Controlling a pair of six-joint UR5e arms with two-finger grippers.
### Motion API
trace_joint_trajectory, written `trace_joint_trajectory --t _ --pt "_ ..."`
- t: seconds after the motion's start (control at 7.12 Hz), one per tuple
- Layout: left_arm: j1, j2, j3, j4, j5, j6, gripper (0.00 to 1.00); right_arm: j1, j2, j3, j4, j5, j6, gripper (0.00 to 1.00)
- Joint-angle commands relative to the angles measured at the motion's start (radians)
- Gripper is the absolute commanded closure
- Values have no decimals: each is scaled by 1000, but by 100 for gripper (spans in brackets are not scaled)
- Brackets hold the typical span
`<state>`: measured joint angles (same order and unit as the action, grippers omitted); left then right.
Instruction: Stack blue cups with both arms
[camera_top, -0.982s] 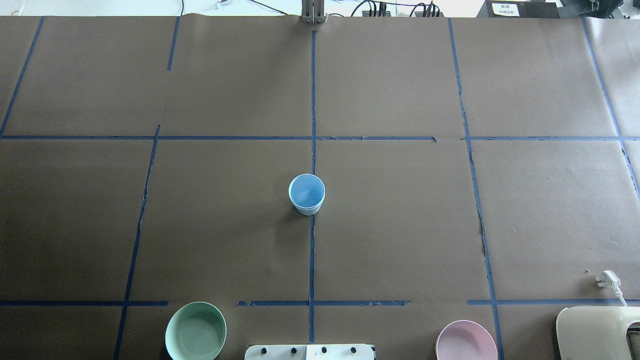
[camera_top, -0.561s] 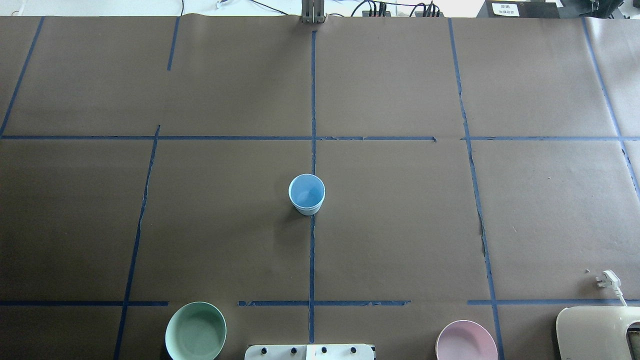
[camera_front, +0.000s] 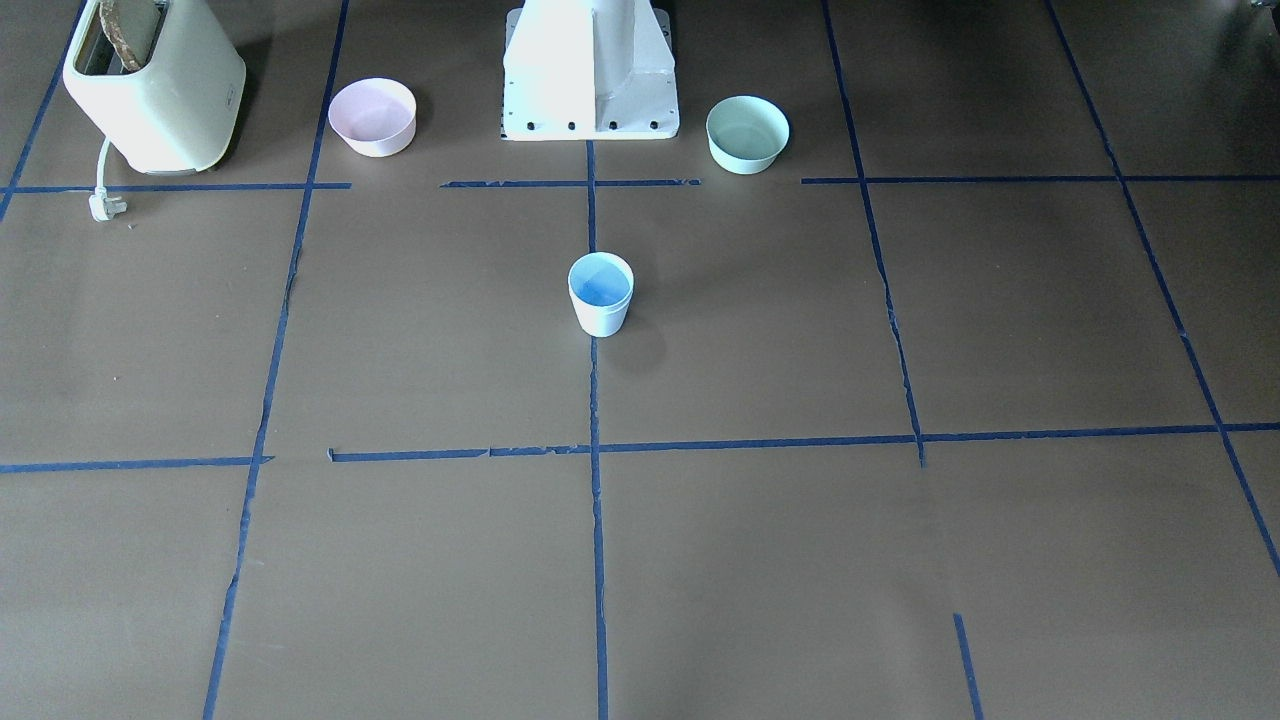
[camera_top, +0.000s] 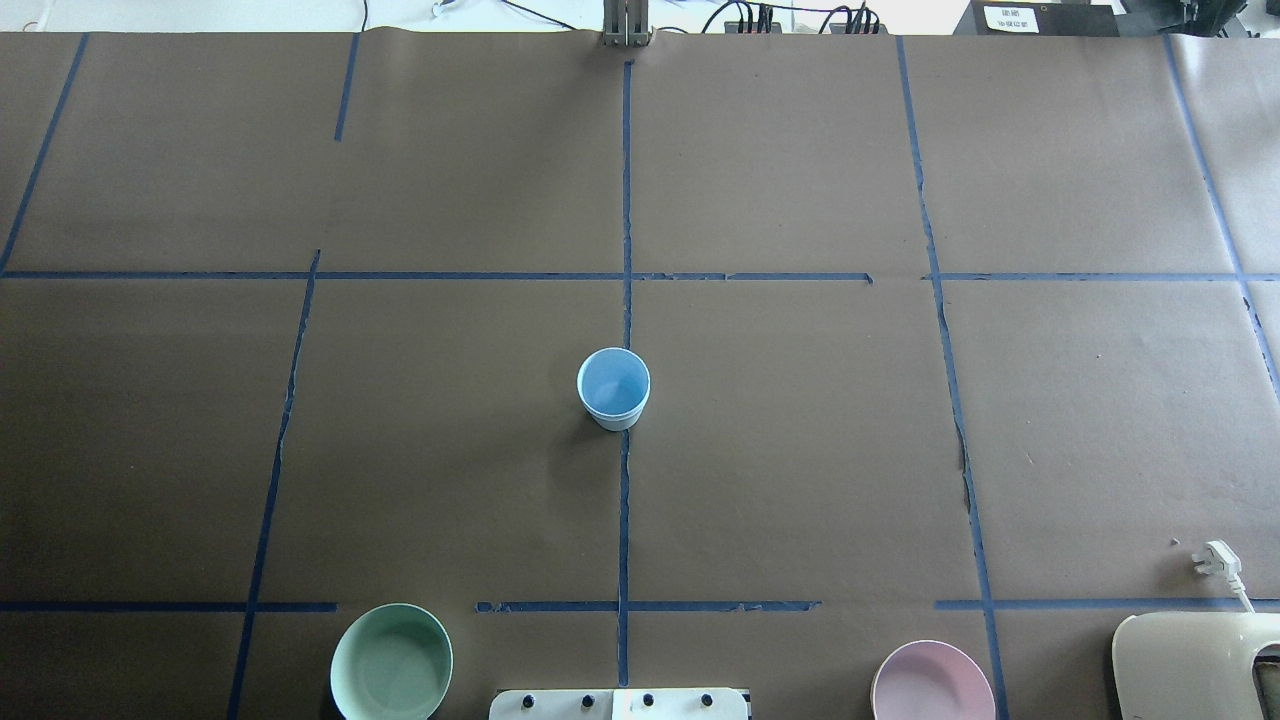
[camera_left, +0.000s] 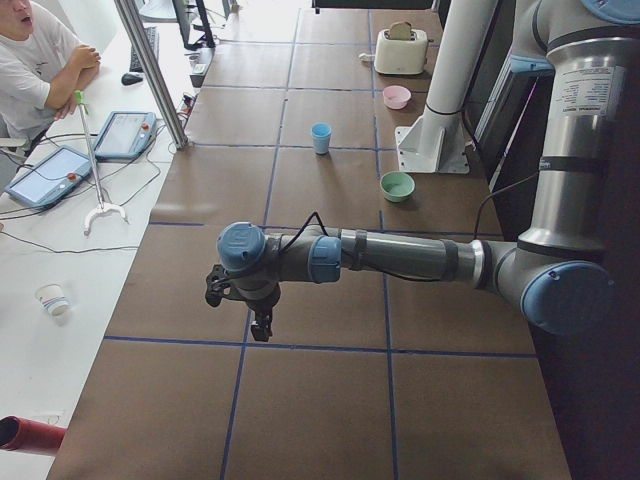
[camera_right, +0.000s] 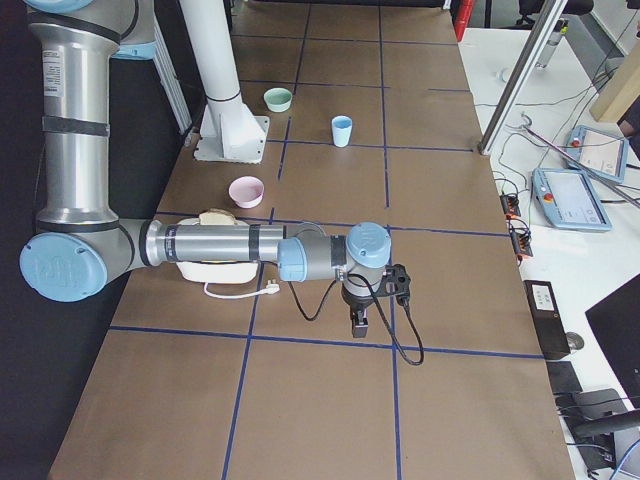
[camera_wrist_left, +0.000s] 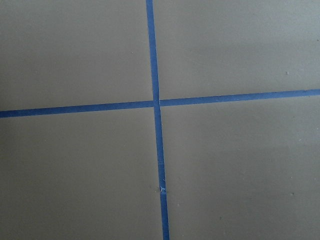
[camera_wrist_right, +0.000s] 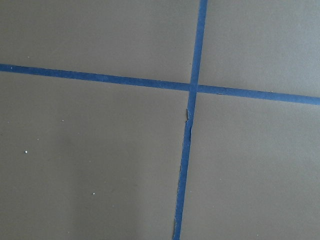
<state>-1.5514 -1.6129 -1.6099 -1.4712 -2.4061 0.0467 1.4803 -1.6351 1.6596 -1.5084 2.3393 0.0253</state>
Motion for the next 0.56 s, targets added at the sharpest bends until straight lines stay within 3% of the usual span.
trace_joint_trajectory --t 0.0,0.42 --pt "1 24 2 -3 18 2 0 0 0 -3 2 2 -1 0" --pt "-4 48 -30 -8 15 4 0 -3 11 -14 0 3 5 0"
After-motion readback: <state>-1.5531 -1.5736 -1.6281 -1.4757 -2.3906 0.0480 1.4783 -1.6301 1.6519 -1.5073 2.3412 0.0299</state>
